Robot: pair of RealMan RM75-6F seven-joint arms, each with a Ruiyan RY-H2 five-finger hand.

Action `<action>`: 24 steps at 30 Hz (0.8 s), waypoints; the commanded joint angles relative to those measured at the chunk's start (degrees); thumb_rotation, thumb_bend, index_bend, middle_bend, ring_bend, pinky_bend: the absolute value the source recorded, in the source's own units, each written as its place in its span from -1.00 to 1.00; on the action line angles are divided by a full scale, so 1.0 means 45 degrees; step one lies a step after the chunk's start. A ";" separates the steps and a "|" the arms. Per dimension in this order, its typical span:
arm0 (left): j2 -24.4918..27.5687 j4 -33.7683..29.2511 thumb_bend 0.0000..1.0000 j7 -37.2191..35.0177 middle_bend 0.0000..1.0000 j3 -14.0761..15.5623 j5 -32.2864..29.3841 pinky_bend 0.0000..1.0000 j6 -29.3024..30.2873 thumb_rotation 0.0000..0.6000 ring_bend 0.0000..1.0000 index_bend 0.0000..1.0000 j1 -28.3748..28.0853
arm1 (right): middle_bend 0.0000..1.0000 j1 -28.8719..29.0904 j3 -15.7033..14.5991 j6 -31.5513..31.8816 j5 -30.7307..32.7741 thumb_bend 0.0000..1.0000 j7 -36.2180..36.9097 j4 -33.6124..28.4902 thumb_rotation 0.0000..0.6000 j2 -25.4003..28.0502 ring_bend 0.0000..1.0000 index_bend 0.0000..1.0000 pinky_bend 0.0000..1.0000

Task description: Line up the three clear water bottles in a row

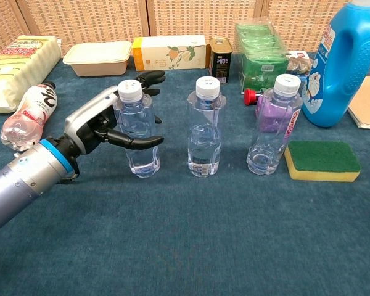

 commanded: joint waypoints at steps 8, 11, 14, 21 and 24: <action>0.1246 -0.1659 -0.62 0.0028 -1.00 0.0095 0.0200 -0.52 0.0797 1.00 -1.00 -1.00 0.0296 | -0.91 0.0013 -0.0054 -0.0066 -0.0079 -0.76 -0.0115 -0.0082 1.00 0.0004 -0.90 -0.91 -0.79; 0.2075 -0.2662 -0.62 0.0237 -1.00 0.0146 0.0371 -0.55 0.1241 1.00 -1.00 -1.00 0.0417 | -0.91 0.0022 -0.0072 -0.0098 -0.0102 -0.76 -0.0175 -0.0115 1.00 0.0004 -0.90 -0.91 -0.79; 0.3070 -0.3873 -0.62 0.0709 -1.00 0.0175 0.0519 -0.59 0.1809 1.00 -1.00 -1.00 0.0654 | -0.91 0.0024 -0.0101 -0.0110 -0.0155 -0.76 -0.0231 -0.0154 1.00 0.0006 -0.90 -0.91 -0.79; 0.6387 -0.7026 -0.65 0.2628 -1.00 0.0415 0.0742 -0.66 0.2708 1.00 -1.00 -1.00 0.1384 | -0.91 -0.0055 -0.0175 0.0071 -0.0343 -0.76 -0.0270 -0.0263 1.00 0.0069 -0.90 -0.91 -0.79; 0.7988 -0.8336 -0.65 0.3814 -1.00 0.0454 0.0528 -0.70 0.2863 1.00 -1.00 -1.00 0.1803 | -0.91 -0.0079 -0.0190 0.0161 -0.0433 -0.77 -0.0284 -0.0297 1.00 0.0090 -0.90 -0.91 -0.79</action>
